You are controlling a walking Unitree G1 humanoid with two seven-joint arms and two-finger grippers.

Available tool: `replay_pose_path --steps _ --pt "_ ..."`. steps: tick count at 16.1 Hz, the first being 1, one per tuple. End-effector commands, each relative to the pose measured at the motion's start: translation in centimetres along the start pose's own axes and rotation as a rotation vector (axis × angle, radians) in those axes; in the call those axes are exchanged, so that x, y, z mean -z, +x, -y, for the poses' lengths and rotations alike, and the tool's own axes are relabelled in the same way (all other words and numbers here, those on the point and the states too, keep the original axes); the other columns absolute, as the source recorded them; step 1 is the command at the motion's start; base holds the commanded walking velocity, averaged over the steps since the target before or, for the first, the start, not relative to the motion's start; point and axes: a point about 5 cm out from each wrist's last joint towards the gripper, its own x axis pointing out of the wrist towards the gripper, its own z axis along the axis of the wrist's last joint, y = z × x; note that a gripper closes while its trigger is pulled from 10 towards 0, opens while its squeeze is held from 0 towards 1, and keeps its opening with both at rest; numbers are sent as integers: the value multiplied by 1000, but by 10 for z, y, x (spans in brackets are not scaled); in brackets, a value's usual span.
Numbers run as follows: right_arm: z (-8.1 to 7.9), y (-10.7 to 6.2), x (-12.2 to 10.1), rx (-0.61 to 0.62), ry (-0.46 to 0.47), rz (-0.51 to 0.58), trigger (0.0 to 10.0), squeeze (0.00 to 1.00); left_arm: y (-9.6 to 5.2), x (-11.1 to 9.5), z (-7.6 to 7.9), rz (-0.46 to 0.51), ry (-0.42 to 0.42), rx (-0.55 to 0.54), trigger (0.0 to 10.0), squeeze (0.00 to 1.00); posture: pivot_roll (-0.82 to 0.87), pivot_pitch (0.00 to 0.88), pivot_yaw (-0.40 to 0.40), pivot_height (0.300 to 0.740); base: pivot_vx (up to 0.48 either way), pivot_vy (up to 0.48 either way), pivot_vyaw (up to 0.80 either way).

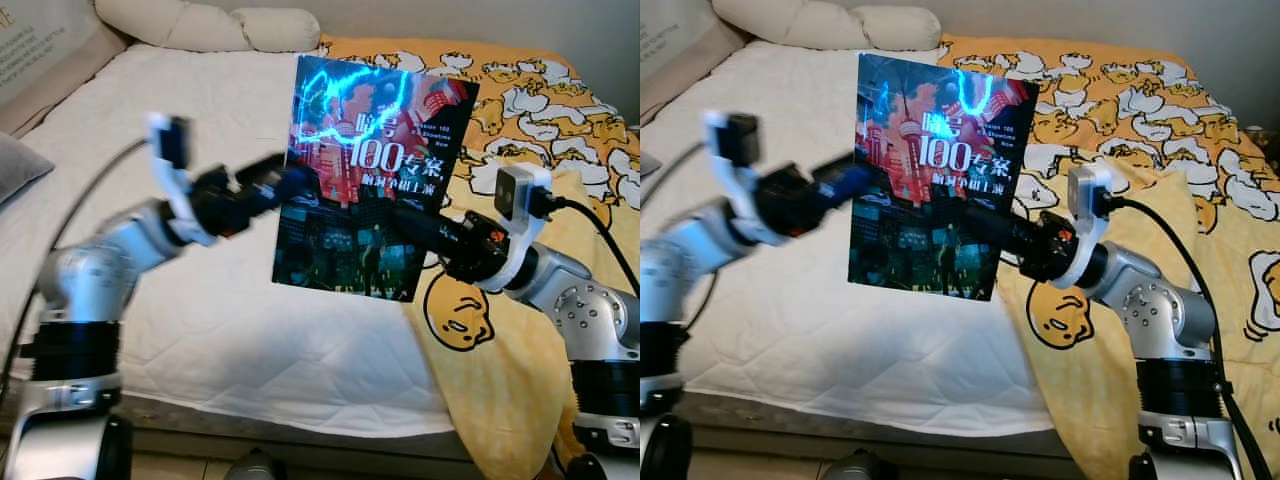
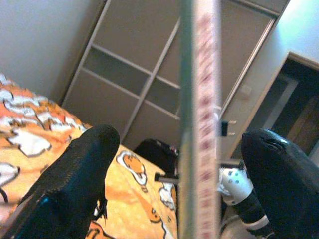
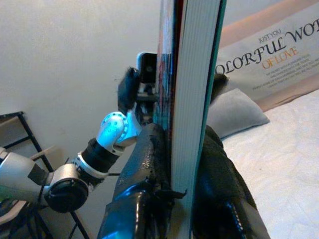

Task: Clean up the room

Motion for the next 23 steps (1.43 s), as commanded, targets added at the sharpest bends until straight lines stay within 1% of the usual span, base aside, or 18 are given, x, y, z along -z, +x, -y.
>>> replay_pose_path --steps 1,3,4,5,11,23 --pt "-6 7 -7 -42 -33 9 0 0 2 2 0 -22 16 1 10000 0 0 0 -9 740 0 0 0" --pt "-7 7 -6 -37 -31 11 0 0 4 3 2 -28 20 11 10000 0 0 0 -5 740 0 0 0" --pt "-6 7 -5 -30 -34 12 0 0 4 3 3 -27 18 14 7686 0 -1 0 -2 740 0 0 0" --pt "-4 5 -4 -10 -36 15 0 0 3 3 2 -29 21 8 0 0 0 0 1 740 0 0 0" --pt "-2 6 -7 1 -43 18 0 0 1 0 3 -15 14 30 0 0 3 0 -2 740 0 0 0" --pt "-1 8 -9 15 -59 21 0 0 1 1 6 -7 13 55 0 0 1 0 -3 740 0 0 0"
